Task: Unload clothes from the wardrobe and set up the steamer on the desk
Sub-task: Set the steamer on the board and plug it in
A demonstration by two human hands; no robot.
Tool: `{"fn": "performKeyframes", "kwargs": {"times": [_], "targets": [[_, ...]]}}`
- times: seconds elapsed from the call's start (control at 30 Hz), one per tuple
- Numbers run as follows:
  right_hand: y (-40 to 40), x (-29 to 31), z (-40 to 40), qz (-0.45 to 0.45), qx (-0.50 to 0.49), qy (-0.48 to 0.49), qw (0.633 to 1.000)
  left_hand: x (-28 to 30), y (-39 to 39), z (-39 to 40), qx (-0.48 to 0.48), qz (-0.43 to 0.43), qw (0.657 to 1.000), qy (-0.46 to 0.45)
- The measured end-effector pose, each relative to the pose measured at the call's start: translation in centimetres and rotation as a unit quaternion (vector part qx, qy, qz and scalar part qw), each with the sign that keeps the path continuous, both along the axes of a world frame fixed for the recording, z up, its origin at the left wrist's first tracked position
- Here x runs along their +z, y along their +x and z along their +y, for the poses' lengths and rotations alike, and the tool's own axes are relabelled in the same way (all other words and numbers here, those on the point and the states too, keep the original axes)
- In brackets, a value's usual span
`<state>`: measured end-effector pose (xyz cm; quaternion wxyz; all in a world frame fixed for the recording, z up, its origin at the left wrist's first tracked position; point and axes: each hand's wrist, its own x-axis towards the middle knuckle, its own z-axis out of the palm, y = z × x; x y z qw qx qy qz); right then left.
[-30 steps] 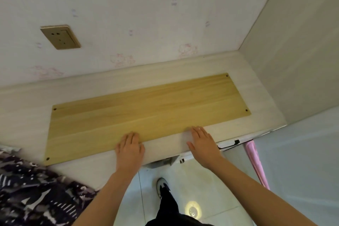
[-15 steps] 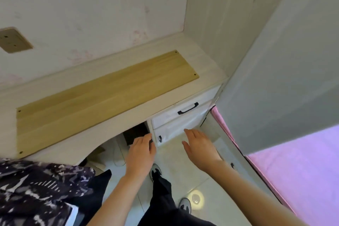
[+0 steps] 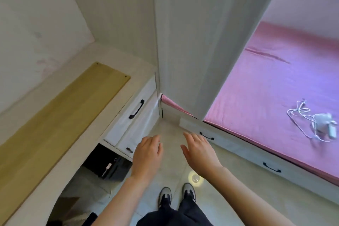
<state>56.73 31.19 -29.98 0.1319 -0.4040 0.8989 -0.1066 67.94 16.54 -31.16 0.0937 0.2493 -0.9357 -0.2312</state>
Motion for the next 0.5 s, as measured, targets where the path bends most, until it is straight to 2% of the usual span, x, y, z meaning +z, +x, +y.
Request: {"fn": "performKeyframes", "kwargs": {"times": [0.27,0.5], "targets": [[0.8,-2.0,7.2,-0.012,-0.180,0.024,0.983,-0.9,-3.6,2.3,-0.167,-0.021,0.986,-0.017],[1.6,-2.9,15.7,-0.004,-0.297,0.044,0.954,-2.3,-8.1,8.5,-0.303,-0.034,0.952,-0.038]]}}
